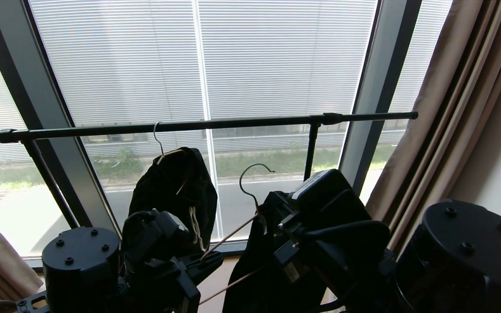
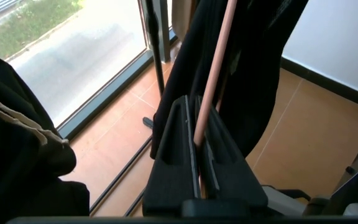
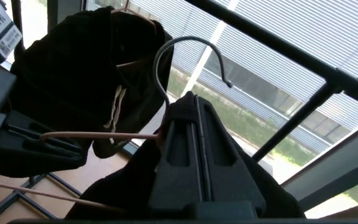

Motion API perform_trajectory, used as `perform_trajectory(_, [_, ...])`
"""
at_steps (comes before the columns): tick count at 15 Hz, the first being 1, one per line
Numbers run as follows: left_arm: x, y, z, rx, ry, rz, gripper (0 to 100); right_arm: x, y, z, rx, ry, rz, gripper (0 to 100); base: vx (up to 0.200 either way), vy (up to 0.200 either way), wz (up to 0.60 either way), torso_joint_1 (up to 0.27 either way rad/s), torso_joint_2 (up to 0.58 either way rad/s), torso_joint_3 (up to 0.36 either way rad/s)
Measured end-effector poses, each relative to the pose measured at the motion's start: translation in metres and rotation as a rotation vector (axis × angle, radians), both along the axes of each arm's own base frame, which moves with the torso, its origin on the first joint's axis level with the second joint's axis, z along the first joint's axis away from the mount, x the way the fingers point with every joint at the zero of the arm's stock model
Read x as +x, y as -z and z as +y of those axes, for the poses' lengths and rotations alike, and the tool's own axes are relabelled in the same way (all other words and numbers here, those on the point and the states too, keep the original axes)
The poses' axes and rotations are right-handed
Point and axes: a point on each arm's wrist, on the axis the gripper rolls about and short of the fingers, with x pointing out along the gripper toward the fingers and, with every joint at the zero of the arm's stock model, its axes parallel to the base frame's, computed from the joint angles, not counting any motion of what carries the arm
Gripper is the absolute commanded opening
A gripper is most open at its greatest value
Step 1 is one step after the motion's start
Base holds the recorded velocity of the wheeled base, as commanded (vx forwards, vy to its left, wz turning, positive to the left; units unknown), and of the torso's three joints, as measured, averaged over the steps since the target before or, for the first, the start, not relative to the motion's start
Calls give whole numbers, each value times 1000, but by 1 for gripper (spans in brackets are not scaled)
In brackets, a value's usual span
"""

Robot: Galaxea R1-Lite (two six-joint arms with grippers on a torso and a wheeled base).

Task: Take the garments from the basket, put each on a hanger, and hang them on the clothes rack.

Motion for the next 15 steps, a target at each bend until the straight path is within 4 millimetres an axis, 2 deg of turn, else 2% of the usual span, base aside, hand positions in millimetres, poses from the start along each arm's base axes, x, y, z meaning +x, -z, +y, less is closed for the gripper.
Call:
perform_trajectory(6, [-13,1,11,-65,1,-78,0,12,-1,-7,13,50,1,0,0,0,0,0,0,0])
perform_trajectory(12, [-16,4,14,-64,0,-76,0,12,1,-6,5,47,4,0,0,0,0,0,0,0])
perform_trajectory(13, [-16,4,14,-64,0,-77,0,11,2,-6,1,45,7,100,0,0,0,0,0,0])
perform_trajectory(15, [-16,4,14,-65,0,-76,0,10,3,-6,-3,42,8,100,0,0,0,0,0,0])
